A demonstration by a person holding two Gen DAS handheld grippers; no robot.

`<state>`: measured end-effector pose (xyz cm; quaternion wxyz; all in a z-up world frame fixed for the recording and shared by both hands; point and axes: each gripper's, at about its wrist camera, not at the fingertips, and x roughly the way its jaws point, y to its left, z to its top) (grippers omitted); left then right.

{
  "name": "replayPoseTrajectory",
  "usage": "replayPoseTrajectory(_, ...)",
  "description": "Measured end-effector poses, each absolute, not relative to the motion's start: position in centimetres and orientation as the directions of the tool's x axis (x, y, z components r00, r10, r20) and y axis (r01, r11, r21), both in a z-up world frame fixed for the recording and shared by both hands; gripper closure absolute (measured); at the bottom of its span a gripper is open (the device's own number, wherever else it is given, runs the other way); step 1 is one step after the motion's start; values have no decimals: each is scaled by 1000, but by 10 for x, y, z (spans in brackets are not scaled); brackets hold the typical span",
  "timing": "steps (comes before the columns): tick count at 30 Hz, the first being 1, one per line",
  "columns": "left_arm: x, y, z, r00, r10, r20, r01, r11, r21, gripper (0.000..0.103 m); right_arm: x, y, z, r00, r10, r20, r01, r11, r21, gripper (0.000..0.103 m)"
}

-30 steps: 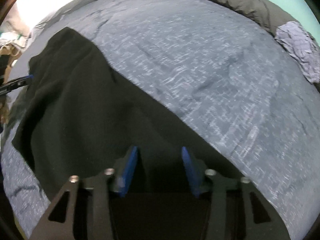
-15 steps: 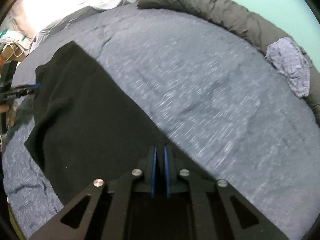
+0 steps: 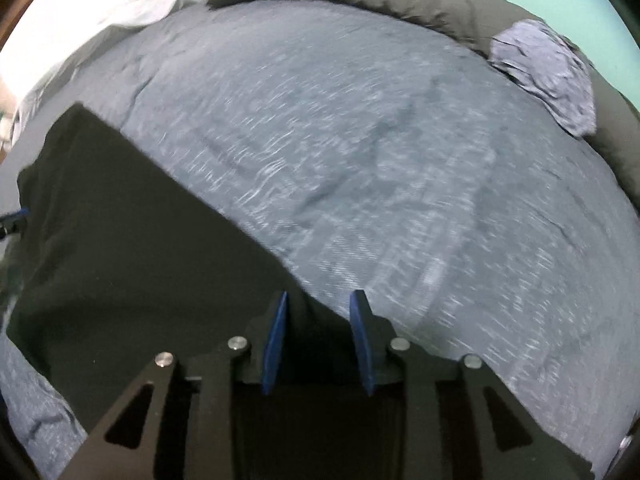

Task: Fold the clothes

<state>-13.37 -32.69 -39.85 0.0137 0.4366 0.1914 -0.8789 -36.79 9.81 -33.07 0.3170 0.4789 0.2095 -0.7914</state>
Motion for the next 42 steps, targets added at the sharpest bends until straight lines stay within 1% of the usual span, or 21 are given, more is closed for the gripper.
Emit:
replayPoseTrajectory(6, -133, -328, -399, -617, 146, -773, 193, -924, -329, 49, -371, 143, -313, -346, -316, -884, 684, -729, -7, 68)
replayPoseTrajectory(8, -133, -328, -399, -616, 147, -774, 194, -924, -330, 49, -369, 153, -315, -328, -306, -894, 691, -722, -6, 62)
replayPoseTrajectory(10, -133, -327, -399, -616, 145, -774, 194, -925, -328, 48, -364, 158, -319, -312, -297, -903, 706, -708, -11, 58)
replayPoseTrajectory(14, -133, -324, -399, -615, 141, -776, 191, -928, -321, 45, -359, 169, -331, -292, -283, -914, 721, -693, -16, 58)
replayPoseTrajectory(18, -132, -324, -399, -614, 143, -776, 192, -927, -322, 45, -363, 198, -331, -329, -278, -902, 676, -736, -20, 58)
replayPoseTrajectory(21, -134, -321, -398, -613, 136, -779, 193, -930, -314, 44, -366, 215, -342, -325, -219, -920, 645, -762, -47, 58)
replayPoseTrajectory(23, -134, -319, -398, -612, 131, -780, 191, -932, -307, 43, -363, 216, -350, -326, -185, -927, 658, -749, -82, 58)
replayPoseTrajectory(27, -134, -317, -399, -610, 123, -783, 191, -936, -296, 42, -359, 211, -355, -343, -186, -921, 669, -736, -100, 58)
replayPoseTrajectory(28, -133, -317, -399, -610, 122, -783, 191, -936, -295, 42, -357, 209, -356, -348, -181, -920, 677, -727, -113, 60)
replayPoseTrajectory(29, -133, -317, -399, -610, 121, -783, 192, -936, -295, 42, -354, 207, -356, -354, -177, -919, 685, -718, -125, 68)
replayPoseTrajectory(30, -133, -317, -399, -610, 121, -783, 192, -936, -294, 41, -352, 206, -356, -357, -177, -917, 692, -709, -132, 72)
replayPoseTrajectory(32, -133, -317, -399, -609, 120, -784, 191, -937, -292, 41, -348, 205, -356, -365, -177, -914, 703, -696, -146, 85)
replayPoseTrajectory(34, -134, -317, -399, -609, 121, -784, 190, -938, -291, 41, -346, 206, -355, -376, -175, -910, 699, -699, -155, 94)
replayPoseTrajectory(37, -134, -318, -399, -609, 125, -783, 188, -937, -296, 41, -344, 210, -345, -408, -181, -895, 690, -703, -173, 98)
replayPoseTrajectory(42, -134, -317, -399, -608, 122, -784, 186, -939, -290, 41, -348, 224, -312, -500, -208, -841, 637, -746, -195, 99)
